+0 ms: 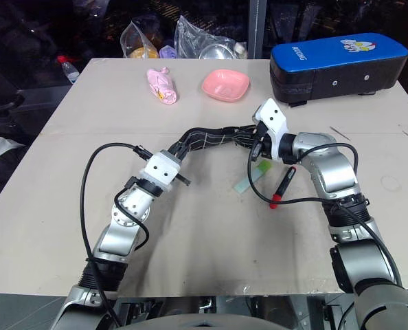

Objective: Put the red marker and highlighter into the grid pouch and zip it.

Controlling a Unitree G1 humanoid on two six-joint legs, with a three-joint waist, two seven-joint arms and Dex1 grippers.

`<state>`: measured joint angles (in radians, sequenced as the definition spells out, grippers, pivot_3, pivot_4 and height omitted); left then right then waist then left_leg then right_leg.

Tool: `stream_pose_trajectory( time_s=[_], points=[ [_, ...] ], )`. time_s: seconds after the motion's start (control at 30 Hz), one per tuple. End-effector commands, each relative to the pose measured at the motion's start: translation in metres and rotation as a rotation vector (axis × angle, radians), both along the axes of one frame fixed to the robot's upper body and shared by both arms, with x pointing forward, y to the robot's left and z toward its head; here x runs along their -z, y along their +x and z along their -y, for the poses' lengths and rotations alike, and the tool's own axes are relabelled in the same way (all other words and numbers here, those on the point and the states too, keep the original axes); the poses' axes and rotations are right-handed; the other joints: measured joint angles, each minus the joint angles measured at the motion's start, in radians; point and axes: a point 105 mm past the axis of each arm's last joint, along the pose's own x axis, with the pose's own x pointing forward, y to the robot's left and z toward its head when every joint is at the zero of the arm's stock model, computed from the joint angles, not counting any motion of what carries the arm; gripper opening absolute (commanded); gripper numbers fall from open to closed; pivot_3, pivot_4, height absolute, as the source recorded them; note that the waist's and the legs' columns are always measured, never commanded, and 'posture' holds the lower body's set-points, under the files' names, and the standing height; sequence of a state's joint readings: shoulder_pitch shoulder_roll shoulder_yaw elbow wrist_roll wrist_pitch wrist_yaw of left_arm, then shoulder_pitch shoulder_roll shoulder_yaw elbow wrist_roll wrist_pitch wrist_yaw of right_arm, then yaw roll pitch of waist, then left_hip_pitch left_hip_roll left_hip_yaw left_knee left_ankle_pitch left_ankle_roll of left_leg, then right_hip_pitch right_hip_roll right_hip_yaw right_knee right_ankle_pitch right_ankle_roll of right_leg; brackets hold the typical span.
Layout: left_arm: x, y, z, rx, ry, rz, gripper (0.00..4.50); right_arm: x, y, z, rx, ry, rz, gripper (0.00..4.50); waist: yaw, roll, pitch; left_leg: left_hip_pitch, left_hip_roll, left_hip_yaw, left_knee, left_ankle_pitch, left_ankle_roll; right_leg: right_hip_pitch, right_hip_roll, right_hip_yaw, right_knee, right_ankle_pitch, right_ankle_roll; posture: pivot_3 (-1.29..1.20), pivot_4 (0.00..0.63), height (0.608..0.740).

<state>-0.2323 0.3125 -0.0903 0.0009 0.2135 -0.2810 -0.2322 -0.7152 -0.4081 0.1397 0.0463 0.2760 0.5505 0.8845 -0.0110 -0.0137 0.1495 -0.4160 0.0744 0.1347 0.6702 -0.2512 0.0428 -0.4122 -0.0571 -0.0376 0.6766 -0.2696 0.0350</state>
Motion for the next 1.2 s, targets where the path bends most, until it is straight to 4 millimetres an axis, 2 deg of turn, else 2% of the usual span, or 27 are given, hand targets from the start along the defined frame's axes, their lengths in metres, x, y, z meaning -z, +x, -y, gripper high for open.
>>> stream_pose_trajectory(
  time_s=[0.03, 0.4, 0.67, 0.9, 1.03, 1.2],
  points=[
    [-0.019, -0.006, 0.011, 0.041, -0.006, 0.081, 0.0, -0.023, -0.007, -0.008, -0.043, 0.041, 0.059, 0.06, 0.0, 0.0, 0.0, 0.0, 0.0, 0.0, 0.0, 0.0, 0.0, 0.0, 0.0, 0.0, 0.0, 0.0, 0.0, 0.0, 0.15, 0.74],
    [-0.015, -0.013, 0.023, 0.11, 0.065, 0.098, 0.0, -0.025, -0.011, -0.017, -0.066, 0.056, 0.052, 0.06, 0.0, 0.0, 0.0, 0.0, 0.0, 0.0, 0.0, 0.0, 0.0, 0.0, 0.0, 0.0, 0.0, 0.0, 0.0, 0.0, 0.15, 0.74],
    [-0.006, -0.022, 0.028, 0.182, 0.177, 0.111, 0.0, -0.022, -0.009, -0.012, -0.072, 0.021, 0.069, 0.06, 0.0, 0.0, 0.0, 0.0, 0.0, 0.0, 0.0, 0.0, 0.0, 0.0, 0.0, 0.0, 0.0, 0.0, 0.0, 0.0, 0.15, 0.74],
    [0.002, -0.03, 0.033, 0.252, 0.289, 0.13, 0.0, -0.018, -0.022, -0.012, -0.196, -0.046, 0.129, 0.06, 0.0, 0.0, 0.0, 0.0, 0.0, 0.0, 0.0, 0.0, 0.0, 0.0, 0.0, 0.0, 0.0, 0.0, 0.0, 0.0, 0.15, 0.74],
    [0.006, -0.033, 0.033, 0.285, 0.339, 0.136, 0.0, -0.012, -0.026, -0.006, -0.255, -0.102, 0.189, 0.06, 0.0, 0.0, 0.0, 0.0, 0.0, 0.0, 0.0, 0.0, 0.0, 0.0, 0.0, 0.0, -0.001, 0.0, 0.0, 0.0, 0.15, 0.74],
    [0.011, -0.037, 0.032, 0.315, 0.379, 0.136, 0.0, -0.001, -0.021, 0.005, -0.264, -0.193, 0.23, 0.06, 0.0, 0.0, 0.0, 0.0, 0.0, 0.0, 0.0, 0.0, 0.001, 0.0, 0.0, 0.0, -0.001, 0.0, 0.0, 0.0, 0.15, 0.74]
  ],
)
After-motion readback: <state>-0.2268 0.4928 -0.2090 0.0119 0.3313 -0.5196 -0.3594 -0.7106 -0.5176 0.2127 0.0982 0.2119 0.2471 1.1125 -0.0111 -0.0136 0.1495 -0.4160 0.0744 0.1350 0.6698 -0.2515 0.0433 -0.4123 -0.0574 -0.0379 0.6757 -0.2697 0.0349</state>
